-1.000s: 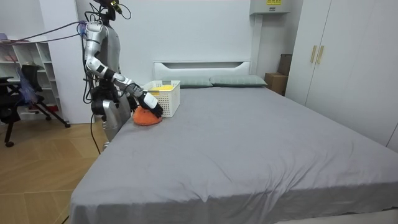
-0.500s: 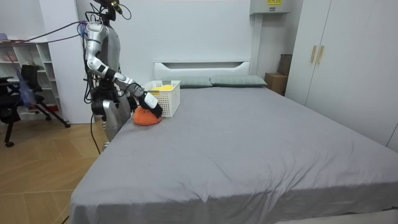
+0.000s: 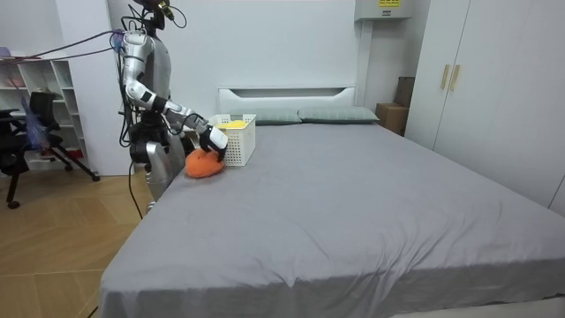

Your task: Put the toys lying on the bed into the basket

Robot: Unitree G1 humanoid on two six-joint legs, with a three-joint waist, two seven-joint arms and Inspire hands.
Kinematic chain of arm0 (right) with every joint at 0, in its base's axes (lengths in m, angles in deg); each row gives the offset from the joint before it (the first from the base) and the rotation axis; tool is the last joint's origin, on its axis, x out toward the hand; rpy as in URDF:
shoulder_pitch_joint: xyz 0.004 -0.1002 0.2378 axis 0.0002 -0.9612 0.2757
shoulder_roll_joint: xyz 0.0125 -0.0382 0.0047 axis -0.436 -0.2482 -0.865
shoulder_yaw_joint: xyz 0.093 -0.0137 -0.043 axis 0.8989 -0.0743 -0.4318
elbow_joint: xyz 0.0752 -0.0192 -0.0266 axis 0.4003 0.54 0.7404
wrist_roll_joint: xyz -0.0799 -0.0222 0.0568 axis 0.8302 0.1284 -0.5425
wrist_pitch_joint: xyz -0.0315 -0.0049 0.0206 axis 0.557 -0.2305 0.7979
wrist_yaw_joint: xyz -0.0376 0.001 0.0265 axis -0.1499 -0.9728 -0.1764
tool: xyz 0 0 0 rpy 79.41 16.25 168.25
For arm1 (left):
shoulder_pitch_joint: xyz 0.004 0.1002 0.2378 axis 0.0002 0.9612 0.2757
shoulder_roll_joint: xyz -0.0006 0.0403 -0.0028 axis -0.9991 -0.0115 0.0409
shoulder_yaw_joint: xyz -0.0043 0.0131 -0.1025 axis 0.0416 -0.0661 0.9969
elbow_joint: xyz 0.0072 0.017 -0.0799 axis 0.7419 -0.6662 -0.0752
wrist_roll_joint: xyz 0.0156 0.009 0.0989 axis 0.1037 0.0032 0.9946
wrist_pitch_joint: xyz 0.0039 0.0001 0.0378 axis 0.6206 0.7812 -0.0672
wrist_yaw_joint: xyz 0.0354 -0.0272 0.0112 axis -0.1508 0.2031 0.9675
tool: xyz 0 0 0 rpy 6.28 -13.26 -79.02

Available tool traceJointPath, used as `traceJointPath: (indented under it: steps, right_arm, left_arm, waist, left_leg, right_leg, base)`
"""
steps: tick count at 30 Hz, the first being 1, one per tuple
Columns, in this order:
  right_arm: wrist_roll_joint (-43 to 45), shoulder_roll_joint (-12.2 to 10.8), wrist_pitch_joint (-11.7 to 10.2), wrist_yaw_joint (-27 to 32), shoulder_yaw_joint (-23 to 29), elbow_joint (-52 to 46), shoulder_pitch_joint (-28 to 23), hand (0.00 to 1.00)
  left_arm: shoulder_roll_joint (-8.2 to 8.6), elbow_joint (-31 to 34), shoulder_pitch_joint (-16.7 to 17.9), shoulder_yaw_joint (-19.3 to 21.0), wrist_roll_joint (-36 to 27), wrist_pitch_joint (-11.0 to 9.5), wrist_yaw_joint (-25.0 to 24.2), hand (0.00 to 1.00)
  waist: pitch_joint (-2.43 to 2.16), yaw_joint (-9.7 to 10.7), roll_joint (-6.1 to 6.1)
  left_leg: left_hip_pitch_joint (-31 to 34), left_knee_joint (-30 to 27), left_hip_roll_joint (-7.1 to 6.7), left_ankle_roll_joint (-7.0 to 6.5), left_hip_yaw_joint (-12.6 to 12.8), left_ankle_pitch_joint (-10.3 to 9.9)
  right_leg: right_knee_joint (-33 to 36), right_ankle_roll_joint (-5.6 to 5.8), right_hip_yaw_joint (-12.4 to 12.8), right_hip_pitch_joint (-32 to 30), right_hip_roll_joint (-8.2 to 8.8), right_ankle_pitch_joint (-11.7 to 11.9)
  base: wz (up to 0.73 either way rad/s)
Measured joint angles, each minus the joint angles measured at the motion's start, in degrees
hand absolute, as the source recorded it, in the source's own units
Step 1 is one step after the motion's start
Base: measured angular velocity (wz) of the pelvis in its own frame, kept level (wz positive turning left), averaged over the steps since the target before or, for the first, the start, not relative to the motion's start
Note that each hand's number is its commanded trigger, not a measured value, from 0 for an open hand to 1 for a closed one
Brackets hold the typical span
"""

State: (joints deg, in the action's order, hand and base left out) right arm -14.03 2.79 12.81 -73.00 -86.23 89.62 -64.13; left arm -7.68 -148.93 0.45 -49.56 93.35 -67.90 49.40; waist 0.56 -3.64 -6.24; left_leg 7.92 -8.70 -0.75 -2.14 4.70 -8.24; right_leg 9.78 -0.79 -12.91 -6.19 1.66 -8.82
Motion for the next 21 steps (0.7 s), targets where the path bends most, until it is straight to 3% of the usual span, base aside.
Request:
traceJointPath:
  steps: [4, 21]
  right_arm:
    - [1.3, 0.0, 1.1, -0.3, 0.0, -2.1, -0.4, 1.0]
    - [3.6, 0.0, 1.9, -4.6, 0.0, -6.4, -0.5, 1.0]
  left_arm:
    - [-0.02, 0.1, 0.0, 0.2, 0.4, 0.2, 0.1, 0.0]
    - [-0.91, 1.3, 0.6, 0.3, 0.5, 0.2, -0.8, 0.0]
  waist:
    - [-0.04, 0.0, -0.07]
    - [-0.11, 0.1, -1.07]
  left_leg:
    - [0.0, 0.0, 0.01, 0.0, 0.0, 0.0]
    - [0.0, -0.1, 0.01, -0.02, 0.0, 0.0]
  right_leg:
    - [0.0, 0.0, 0.1, 0.0, -0.01, 0.0]
    - [0.0, 0.0, 0.0, 0.1, 0.02, 0.0]
  base:
    - [0.0]
    - [0.0]
